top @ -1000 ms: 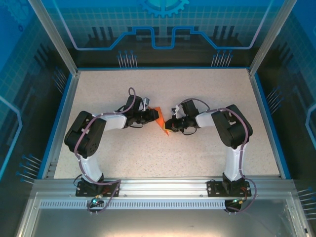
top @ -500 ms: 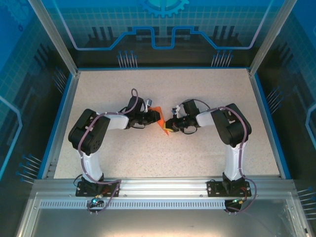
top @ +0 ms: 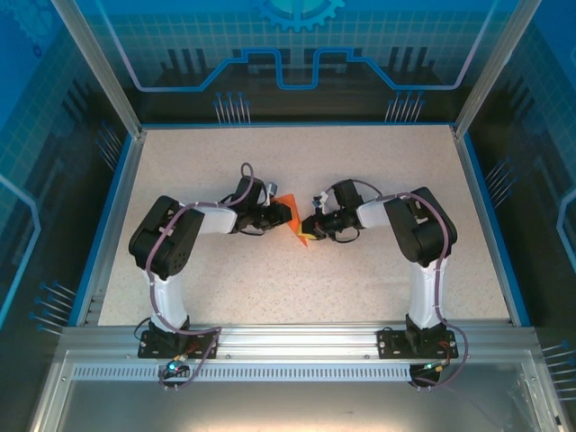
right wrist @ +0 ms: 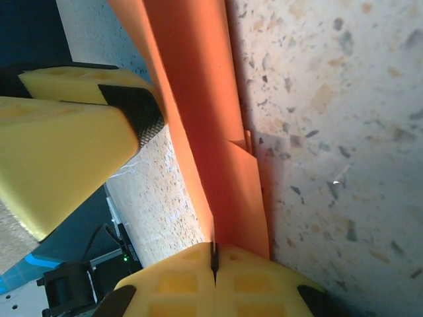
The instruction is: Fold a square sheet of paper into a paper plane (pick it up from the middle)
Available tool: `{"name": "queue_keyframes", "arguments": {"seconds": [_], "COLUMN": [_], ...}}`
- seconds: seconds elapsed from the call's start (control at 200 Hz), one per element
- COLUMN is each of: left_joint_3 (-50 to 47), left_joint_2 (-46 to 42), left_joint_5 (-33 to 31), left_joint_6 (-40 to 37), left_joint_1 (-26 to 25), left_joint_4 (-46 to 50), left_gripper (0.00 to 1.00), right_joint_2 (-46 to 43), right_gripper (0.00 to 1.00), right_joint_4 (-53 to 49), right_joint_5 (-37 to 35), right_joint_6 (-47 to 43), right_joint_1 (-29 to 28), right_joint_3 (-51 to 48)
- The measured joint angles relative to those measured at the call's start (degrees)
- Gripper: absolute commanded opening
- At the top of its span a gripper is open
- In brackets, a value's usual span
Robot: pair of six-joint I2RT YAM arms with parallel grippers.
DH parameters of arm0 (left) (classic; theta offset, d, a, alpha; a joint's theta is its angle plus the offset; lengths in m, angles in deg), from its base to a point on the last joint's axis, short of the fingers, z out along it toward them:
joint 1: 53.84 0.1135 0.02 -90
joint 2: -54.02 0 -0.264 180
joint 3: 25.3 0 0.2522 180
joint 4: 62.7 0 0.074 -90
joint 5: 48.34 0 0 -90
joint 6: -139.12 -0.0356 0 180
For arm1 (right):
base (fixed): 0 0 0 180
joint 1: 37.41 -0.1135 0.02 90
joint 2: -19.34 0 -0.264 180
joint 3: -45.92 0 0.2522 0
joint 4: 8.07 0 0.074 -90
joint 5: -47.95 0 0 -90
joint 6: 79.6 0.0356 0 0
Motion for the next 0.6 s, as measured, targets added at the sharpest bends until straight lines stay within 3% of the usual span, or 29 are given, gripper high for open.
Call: {"name": "queue_keyframes", "arguments": {"seconds": [0.6], "left_joint_3": [7.28], "left_joint_2": [2.34], "left_joint_5": [-3.85], "left_joint_6": [-0.04], "left_joint_1": [-0.92], "left_joint_4": [12.61], "left_gripper": [0.25], "right_joint_2": [0.44], "right_gripper": [0.03], "right_joint_4": [-4.94], "right_joint_5": [-0.26], "right_joint_6": [-1.68], "right_joint_1": [-0.11], "right_joint_3": [2.45]}}
